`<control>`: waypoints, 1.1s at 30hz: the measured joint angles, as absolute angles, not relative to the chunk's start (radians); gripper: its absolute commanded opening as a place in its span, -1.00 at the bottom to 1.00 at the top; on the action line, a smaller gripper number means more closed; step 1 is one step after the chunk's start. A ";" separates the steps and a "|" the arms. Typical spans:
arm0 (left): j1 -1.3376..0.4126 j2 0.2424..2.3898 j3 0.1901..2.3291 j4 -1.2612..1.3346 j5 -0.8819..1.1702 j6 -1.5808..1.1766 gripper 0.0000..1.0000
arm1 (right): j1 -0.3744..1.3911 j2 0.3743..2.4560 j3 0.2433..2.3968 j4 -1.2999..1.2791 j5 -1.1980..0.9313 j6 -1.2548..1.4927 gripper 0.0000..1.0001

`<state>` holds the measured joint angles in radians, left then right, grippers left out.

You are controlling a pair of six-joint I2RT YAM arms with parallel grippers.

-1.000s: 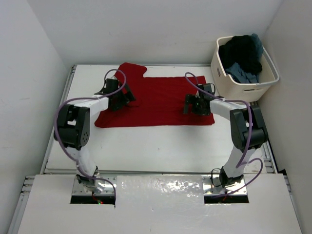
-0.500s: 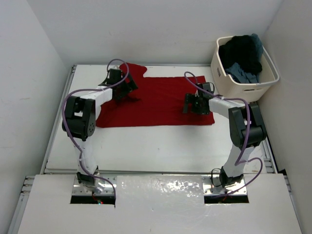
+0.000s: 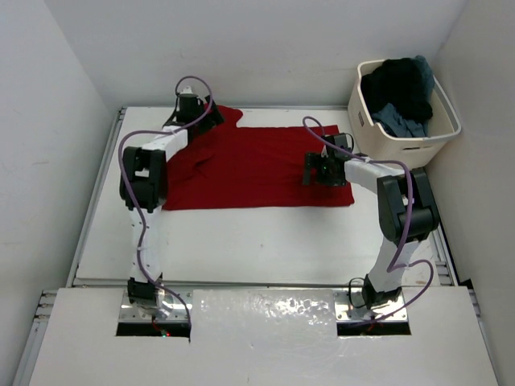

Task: Fold and stack the t-shirts
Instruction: Fold the flattened tshirt in 1/3 of the way

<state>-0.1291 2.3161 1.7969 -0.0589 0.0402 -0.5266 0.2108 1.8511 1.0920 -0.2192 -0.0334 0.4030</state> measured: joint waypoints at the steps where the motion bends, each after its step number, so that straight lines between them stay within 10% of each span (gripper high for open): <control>1: -0.129 2.302 1.797 -0.059 0.035 -0.517 0.99 | 0.211 1.851 1.092 -0.219 -0.032 0.399 0.98; 15: -0.222 1.893 1.416 -0.170 0.149 -0.424 0.99 | 0.211 1.842 1.089 -0.224 -0.025 0.366 0.98; 33: -0.100 2.070 1.398 -0.184 0.120 -0.390 0.99 | 0.211 1.843 1.075 -0.241 -0.025 0.366 0.98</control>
<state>-0.1001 2.0705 1.3975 -0.1837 0.1200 -0.3901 0.2111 1.8427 1.0752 -0.2409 -0.0254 0.3660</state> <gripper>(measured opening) 0.996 0.993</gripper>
